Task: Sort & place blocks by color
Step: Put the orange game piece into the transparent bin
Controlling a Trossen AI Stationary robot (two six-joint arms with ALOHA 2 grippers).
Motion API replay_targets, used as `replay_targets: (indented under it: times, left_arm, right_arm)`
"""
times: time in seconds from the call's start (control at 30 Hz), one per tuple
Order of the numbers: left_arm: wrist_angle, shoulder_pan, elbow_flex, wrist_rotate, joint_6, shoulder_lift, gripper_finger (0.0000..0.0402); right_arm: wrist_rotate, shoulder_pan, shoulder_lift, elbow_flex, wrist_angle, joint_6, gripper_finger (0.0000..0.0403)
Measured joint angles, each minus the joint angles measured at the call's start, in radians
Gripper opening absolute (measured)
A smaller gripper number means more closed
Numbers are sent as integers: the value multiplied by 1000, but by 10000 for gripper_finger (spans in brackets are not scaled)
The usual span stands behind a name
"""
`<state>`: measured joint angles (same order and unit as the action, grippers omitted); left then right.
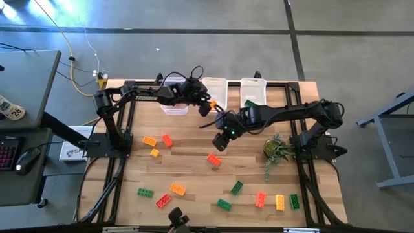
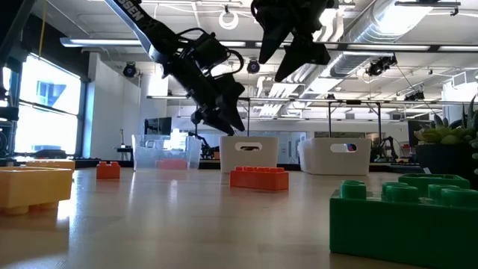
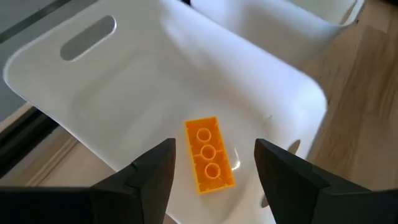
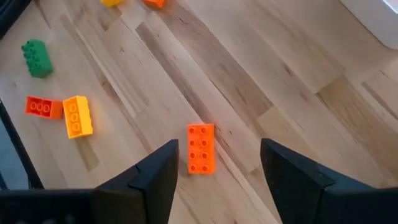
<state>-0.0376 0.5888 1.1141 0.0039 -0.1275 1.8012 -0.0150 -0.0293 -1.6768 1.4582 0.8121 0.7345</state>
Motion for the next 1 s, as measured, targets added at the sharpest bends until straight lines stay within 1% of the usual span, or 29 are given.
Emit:
replay_targets:
  times: [0.1,0.2,0.4,0.63,0.73,0.8,0.87,1.0]
  left_arm:
    - [-14,0,0,34,0,-35,205]
    - [-74,-2,0,50,0,-85,205]
    - [-307,-13,0,63,-16,-228,207]
    - [-555,-24,0,63,-137,-398,207]
    - [-620,-31,0,49,-176,-451,207]
    - [-656,-38,0,13,-197,-474,207]
    - [-695,-47,0,-8,-227,-488,207]
    - [-774,-70,0,-18,-260,-499,207]
  right_arm:
    - [-7,-8,-3,0,-21,-11,215]
    - [-9,-7,-16,0,-37,-28,223]
    - [-5,-9,-59,0,-65,-30,238]
    - [8,-44,-127,0,-92,-65,238]
    - [9,-61,-153,0,-96,-70,238]
    - [9,-75,-169,0,-103,-73,238]
    - [9,-88,-186,0,-108,-73,238]
    - [1,-118,-223,0,-113,-72,238]
